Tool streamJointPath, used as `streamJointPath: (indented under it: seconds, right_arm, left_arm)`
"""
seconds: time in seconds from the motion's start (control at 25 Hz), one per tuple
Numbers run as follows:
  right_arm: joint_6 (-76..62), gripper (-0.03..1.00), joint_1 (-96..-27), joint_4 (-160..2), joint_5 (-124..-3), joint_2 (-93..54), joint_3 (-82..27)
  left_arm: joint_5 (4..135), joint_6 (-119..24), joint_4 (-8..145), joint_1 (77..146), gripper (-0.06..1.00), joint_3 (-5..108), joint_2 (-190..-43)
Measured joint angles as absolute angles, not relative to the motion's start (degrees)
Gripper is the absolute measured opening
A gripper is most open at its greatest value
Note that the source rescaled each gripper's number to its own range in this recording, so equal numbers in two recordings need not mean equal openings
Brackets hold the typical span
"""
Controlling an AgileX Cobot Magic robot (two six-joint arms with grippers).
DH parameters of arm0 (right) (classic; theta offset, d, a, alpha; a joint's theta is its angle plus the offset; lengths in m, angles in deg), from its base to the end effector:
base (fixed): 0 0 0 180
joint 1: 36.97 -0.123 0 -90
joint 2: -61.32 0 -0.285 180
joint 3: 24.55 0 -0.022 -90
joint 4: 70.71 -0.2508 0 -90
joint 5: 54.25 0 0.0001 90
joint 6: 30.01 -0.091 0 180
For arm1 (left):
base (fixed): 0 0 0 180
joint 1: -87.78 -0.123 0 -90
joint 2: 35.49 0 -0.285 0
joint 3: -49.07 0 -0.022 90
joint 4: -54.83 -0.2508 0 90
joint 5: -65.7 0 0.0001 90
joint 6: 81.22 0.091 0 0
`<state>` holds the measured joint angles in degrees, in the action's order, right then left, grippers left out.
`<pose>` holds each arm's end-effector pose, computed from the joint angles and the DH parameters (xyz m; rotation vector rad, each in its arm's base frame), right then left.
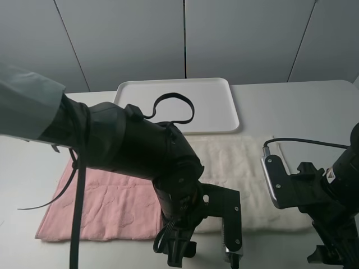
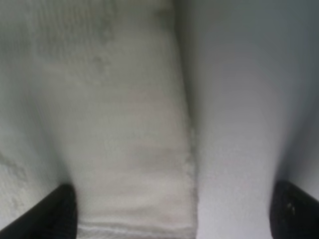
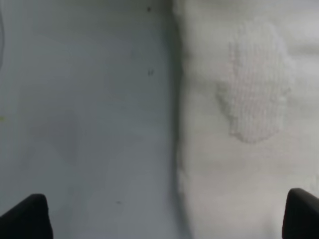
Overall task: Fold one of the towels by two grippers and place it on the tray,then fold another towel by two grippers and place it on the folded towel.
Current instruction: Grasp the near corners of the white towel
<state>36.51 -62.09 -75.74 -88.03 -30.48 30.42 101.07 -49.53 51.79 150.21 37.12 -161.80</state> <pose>0.1466 0.0736 0.1192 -2.1651 2.2639 0.0763 0.1701 -0.3198 0.0898 2.2573 2.0147 0.0037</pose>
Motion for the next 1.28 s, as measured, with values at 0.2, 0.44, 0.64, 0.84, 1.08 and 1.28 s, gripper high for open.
streamJointPath:
  seconds: [0.2, 0.44, 0.64, 0.84, 1.08, 1.28]
  right_arm:
    - [37.35, 1.0, -62.09, -74.07, -85.46, -30.48, 32.3]
    - [37.47, 1.0, -62.09, -72.64, -83.78, -30.48, 32.39]
    - [35.83, 1.0, -62.09, -69.66, -82.22, -33.25, 32.52]
    - [34.23, 1.0, -62.09, -68.35, -81.58, -35.64, 32.65]
    - [31.64, 1.0, -62.09, -68.26, -78.44, -35.69, 32.65]
    - [30.86, 0.82, -62.09, -66.47, -78.27, -35.69, 32.65]
  left_arm:
    - [101.07, -49.53, 51.79, 150.21, 0.99, 37.12, -161.89]
    - [101.07, -49.65, 51.79, 150.21, 0.99, 37.12, -161.89]
    - [101.07, -49.65, 51.79, 150.21, 0.99, 37.12, -161.89]
    - [101.07, -49.65, 51.79, 150.21, 0.99, 37.12, -161.89]
    - [101.07, -49.65, 51.79, 150.21, 0.99, 37.12, -161.89]
    - [101.07, -49.65, 51.79, 150.21, 0.99, 37.12, -161.89]
